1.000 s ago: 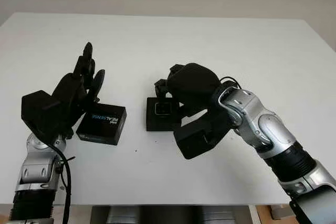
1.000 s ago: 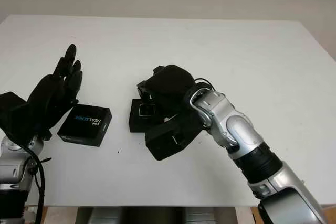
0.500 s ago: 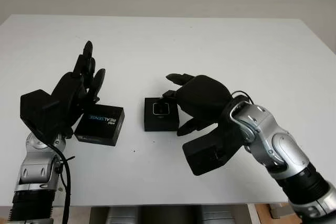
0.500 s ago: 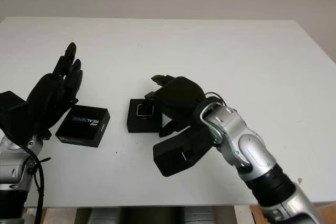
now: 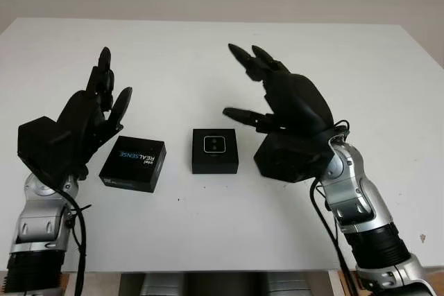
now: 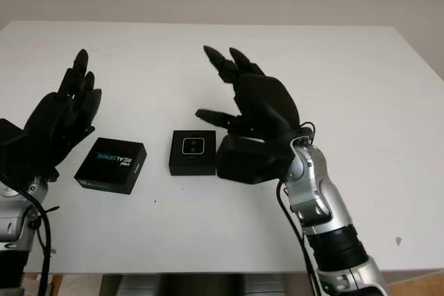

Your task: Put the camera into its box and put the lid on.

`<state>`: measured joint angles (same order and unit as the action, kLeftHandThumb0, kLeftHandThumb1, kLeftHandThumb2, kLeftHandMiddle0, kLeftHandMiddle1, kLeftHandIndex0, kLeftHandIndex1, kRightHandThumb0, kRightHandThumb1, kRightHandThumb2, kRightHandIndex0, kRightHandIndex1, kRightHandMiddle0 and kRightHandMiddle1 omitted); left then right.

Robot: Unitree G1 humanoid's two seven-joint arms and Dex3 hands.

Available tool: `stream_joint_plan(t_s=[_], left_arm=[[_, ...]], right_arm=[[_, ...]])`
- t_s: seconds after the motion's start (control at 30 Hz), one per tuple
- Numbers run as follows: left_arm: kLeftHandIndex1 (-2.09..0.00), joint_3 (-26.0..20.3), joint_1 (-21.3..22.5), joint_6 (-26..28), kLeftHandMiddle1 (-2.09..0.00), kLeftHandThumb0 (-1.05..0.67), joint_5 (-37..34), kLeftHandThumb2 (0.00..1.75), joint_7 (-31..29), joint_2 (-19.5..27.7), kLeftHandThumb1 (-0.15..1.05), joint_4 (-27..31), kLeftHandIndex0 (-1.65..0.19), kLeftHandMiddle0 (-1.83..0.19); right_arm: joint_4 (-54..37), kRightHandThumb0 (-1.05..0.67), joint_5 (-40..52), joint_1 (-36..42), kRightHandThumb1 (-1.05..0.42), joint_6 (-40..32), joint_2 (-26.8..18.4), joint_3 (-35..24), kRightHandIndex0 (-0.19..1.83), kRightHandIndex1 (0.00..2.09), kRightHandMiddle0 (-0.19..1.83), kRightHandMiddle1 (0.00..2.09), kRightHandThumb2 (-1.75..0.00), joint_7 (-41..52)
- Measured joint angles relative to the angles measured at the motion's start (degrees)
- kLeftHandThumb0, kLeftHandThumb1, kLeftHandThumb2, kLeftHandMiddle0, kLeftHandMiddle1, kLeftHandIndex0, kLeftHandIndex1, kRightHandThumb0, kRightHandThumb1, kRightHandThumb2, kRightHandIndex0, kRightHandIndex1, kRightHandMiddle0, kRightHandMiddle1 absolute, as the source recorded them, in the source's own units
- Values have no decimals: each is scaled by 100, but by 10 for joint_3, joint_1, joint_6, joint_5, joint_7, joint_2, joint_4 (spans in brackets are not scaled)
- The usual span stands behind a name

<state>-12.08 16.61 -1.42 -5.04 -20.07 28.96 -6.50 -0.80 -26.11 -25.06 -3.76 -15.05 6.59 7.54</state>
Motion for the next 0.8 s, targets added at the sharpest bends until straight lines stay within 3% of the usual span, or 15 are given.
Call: stream_joint_plan(t_s=[0.17, 0.33, 0.63, 0.8], left_arm=[[0, 4, 26, -11, -1, -97, 22, 22, -87, 94, 105, -22, 19, 19], [-1, 25, 51, -21, 0, -102, 52, 7, -151, 161, 101, -47, 19, 19], [0, 98, 91, -104, 0, -88, 101, 2, -289, 240, 87, -73, 19, 19], [0, 130, 97, -137, 0, -86, 136, 3, -315, 252, 83, -81, 19, 19]], right_arm=[[17, -72, 100, -1, -105, 0, 8, -41, 12, 7, 10, 7, -47, 16], [36, -76, 231, -4, -105, -30, 33, -90, -4, 0, -4, 1, -56, 45], [36, -71, 337, -7, -105, -84, 39, -133, -11, 1, -10, 1, -68, 64], [41, -76, 363, -20, -105, -93, 37, -151, -11, 2, -10, 2, -66, 64]])
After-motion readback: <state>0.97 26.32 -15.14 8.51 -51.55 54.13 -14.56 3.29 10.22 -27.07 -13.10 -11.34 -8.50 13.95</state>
